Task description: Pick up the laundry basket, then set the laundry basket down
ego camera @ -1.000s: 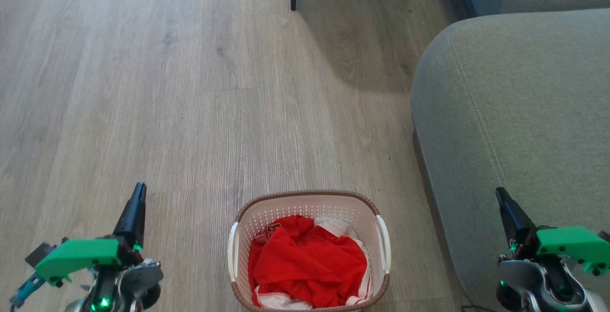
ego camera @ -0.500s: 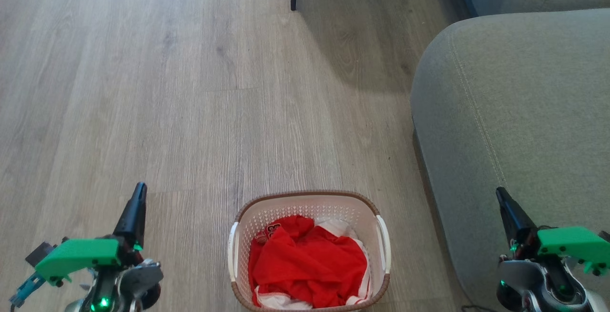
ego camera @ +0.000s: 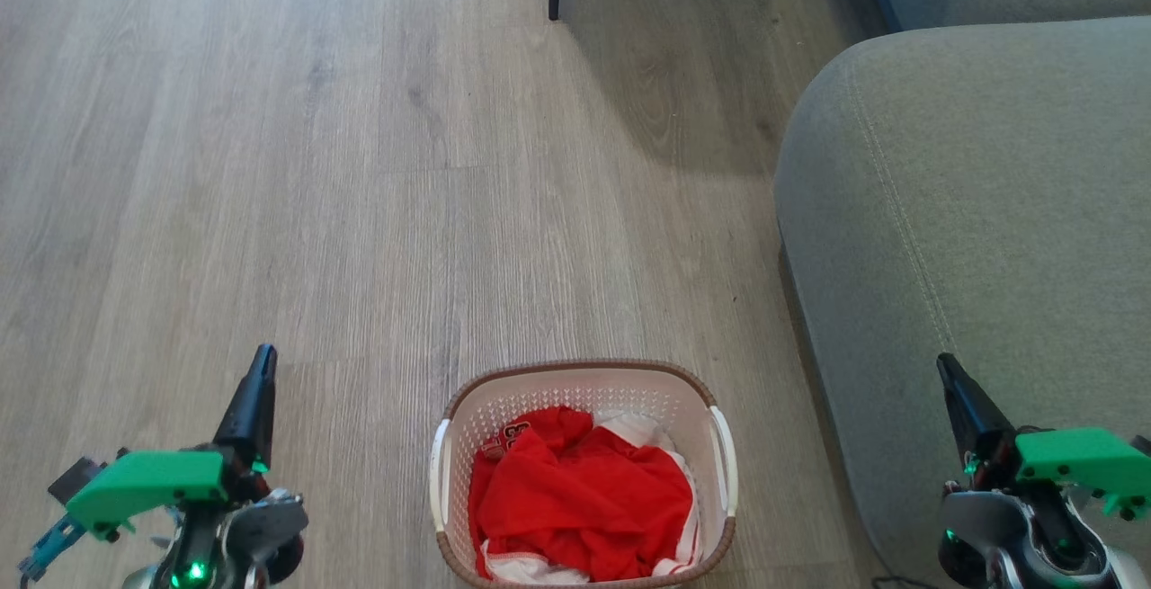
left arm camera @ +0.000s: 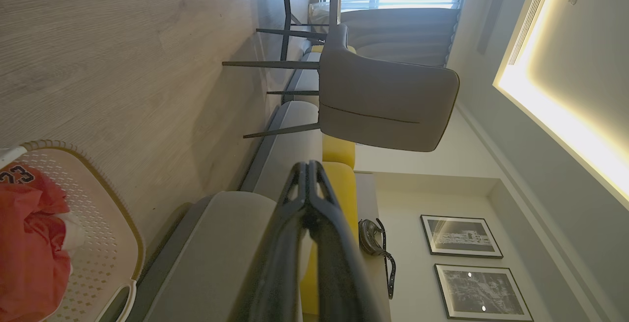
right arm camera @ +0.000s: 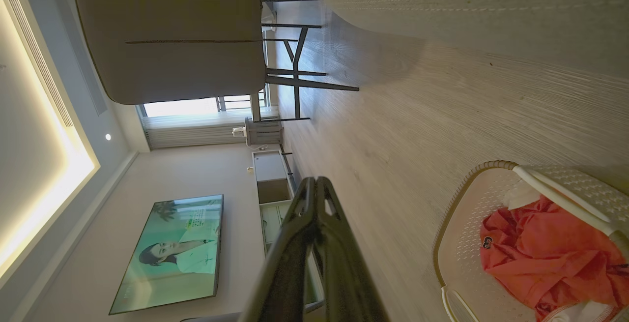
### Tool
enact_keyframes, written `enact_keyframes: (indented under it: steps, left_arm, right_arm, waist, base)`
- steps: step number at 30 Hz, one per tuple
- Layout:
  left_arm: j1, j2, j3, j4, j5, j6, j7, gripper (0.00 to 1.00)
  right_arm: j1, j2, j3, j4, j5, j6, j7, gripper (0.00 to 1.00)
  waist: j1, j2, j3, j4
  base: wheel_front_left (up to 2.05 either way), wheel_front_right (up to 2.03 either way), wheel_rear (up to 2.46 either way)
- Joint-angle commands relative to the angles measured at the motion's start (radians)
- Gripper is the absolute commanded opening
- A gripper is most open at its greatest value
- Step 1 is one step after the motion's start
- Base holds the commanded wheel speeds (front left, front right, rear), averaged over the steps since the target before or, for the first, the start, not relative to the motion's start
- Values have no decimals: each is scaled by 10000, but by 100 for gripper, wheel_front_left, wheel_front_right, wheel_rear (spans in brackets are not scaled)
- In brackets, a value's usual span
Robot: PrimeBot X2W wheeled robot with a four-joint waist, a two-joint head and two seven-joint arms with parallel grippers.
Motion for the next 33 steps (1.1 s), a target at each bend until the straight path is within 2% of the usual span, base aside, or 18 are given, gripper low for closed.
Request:
enact_keyframes:
  steps: [1,33]
  left_arm:
    - [-565,77,414,-296,93,-67,66,0]
    - [-572,19,496,-292,162,-67,132,0]
  right_arm:
    - [-479,-67,147,-317,-31,71,49,0]
    - [-486,-13,71,-312,-95,71,111,0]
  waist:
    - [0,-1,0,0]
    - [0,-1,0,0]
  base:
    - [0,0,0]
    - [0,0,0]
